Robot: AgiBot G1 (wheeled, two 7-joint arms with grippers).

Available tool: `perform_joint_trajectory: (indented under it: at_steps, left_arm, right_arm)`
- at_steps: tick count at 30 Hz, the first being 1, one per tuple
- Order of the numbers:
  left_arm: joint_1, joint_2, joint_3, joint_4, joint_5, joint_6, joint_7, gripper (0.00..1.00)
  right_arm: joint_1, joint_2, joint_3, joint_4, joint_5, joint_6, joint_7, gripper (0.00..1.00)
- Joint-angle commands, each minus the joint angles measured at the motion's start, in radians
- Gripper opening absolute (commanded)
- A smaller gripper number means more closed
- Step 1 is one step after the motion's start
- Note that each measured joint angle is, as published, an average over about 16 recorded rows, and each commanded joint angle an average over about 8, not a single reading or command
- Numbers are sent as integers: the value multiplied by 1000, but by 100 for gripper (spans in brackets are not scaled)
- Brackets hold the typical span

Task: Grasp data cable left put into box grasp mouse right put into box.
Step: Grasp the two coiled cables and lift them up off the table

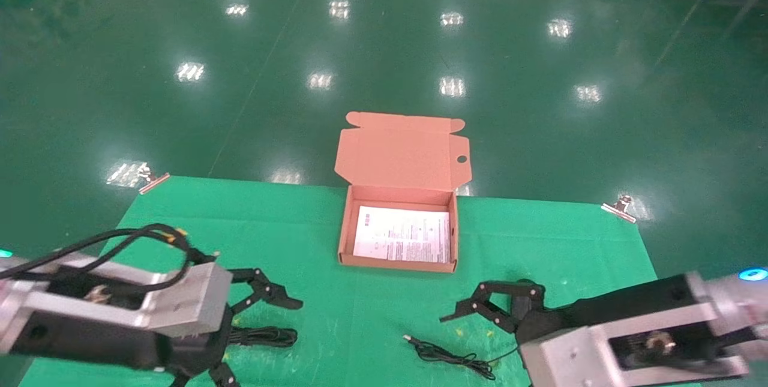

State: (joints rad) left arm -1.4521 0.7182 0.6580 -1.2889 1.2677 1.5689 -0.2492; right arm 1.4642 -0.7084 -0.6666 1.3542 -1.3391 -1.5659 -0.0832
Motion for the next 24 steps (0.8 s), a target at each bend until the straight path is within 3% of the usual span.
perform_joint_trajectory:
  at_steps: [1,11,24]
  left_arm:
    - [-33,16,35,2,57,-1,3,100]
    - [-86,106,183,28,322,-33,39,100]
    - [-70,228,272,203,553,-156,51,100]
  right_arm:
    - [37,-17,-59,3,-72,-2,-46,100]
    - [99,-103,-249,5,-290,47,-91,100]
    - [4,-184,-321,-2,-514,227,6,100]
